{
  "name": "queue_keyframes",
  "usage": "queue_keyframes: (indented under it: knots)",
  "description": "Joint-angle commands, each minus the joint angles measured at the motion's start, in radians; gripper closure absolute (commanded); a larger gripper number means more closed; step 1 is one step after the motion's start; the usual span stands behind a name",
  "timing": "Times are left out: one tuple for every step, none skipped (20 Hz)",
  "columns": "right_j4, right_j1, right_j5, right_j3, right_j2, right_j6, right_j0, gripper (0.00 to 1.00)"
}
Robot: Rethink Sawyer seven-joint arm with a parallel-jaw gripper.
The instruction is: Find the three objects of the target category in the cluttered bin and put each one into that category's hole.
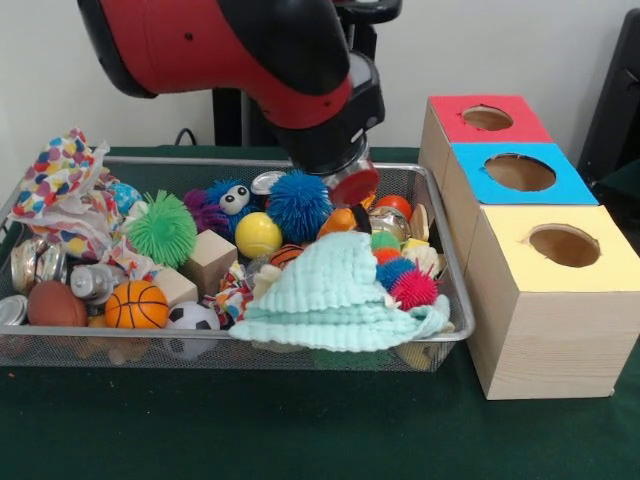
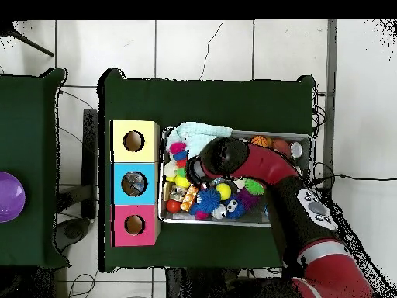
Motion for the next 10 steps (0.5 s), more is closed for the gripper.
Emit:
queue_keyframes:
  knots:
    - [-0.147, 0.008, -0.089, -0.052, -0.032, -0.087, 0.093, 0.00]
    - [-0.184, 0.010, -0.116, -0.073, -0.052, -0.075, 0.113, 0.00]
    - [-0.220, 0.012, -0.142, -0.094, -0.071, -0.063, 0.133, 0.00]
    - [-0.244, 0.013, -0.156, -0.107, -0.084, -0.053, 0.146, 0.00]
    - [-0.267, 0.014, -0.170, -0.119, -0.097, -0.043, 0.159, 0.00]
    - [-0.280, 0.003, -0.169, -0.122, -0.109, -0.027, 0.175, 0.00]
    - [-0.277, -0.004, -0.166, -0.116, -0.109, -0.019, 0.178, 0.00]
    - [-0.275, -0.020, -0.153, -0.109, -0.110, -0.017, 0.186, 0.00]
    - [-0.273, -0.036, -0.140, -0.102, -0.111, -0.015, 0.194, 0.00]
    - [-0.268, -0.048, -0.128, -0.099, -0.107, -0.018, 0.199, 0.00]
